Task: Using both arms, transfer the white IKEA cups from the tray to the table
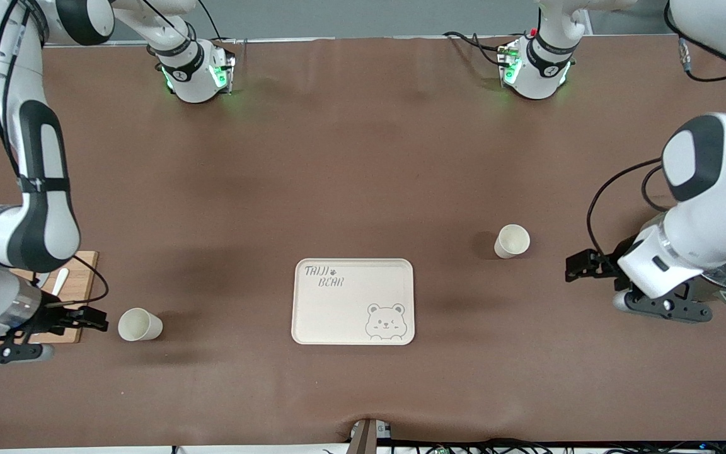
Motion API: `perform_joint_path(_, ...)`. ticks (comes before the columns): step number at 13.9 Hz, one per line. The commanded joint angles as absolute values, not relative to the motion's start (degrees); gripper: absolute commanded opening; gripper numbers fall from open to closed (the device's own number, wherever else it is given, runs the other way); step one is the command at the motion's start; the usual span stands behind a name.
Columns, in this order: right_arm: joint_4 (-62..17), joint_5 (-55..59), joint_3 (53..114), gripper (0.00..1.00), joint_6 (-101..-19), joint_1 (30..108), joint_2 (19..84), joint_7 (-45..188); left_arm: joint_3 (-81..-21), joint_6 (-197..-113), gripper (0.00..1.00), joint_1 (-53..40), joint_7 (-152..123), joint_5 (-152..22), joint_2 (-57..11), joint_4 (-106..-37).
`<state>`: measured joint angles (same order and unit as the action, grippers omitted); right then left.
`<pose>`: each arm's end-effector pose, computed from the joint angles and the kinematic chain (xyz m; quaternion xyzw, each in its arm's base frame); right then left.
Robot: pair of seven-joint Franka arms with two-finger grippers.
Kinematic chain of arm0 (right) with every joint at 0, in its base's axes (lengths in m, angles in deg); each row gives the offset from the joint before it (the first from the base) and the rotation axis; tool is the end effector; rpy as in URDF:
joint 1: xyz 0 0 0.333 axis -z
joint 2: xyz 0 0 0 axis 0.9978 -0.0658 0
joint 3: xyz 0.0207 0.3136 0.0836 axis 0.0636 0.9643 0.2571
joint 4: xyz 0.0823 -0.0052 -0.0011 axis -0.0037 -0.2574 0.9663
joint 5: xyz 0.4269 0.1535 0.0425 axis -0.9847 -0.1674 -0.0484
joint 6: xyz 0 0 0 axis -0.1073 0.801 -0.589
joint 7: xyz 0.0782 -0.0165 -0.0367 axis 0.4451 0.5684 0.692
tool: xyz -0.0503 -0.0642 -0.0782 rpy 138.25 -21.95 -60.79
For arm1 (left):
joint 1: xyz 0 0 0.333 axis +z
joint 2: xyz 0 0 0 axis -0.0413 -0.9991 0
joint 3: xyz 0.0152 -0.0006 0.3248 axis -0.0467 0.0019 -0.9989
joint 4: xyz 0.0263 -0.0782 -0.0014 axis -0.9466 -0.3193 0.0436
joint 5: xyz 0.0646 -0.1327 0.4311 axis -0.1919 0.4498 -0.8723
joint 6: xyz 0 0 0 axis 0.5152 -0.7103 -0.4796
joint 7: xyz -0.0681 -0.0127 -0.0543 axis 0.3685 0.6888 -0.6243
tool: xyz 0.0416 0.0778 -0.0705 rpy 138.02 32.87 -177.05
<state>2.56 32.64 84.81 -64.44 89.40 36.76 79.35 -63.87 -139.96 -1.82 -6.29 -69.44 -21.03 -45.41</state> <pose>0.8105 -0.0876 0.3459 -0.9968 -0.0304 -0.0729 0.0155 0.7480 -0.1173 0.5174 0.9941 -0.0866 0.0340 0.0562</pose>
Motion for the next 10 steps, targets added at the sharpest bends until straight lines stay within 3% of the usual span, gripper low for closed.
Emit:
perform_joint_path(1,1.35,33.41,85.73,1.00,-61.09,90.79,41.08,78.73,-63.57,-132.91,1.00,-2.47,-7.58,-68.89,-12.55,-47.54)
perform_joint_path(5,1.08,33.32,85.20,1.00,-55.21,90.97,47.14,72.60,-63.30,-130.25,1.00,-2.20,-8.90,-69.32,-6.30,-52.01)
perform_joint_path(10,0.82,33.49,85.20,1.00,-46.16,91.06,53.47,67.92,-60.40,-134.38,1.00,-1.59,-9.78,-75.30,-2.43,-60.19)
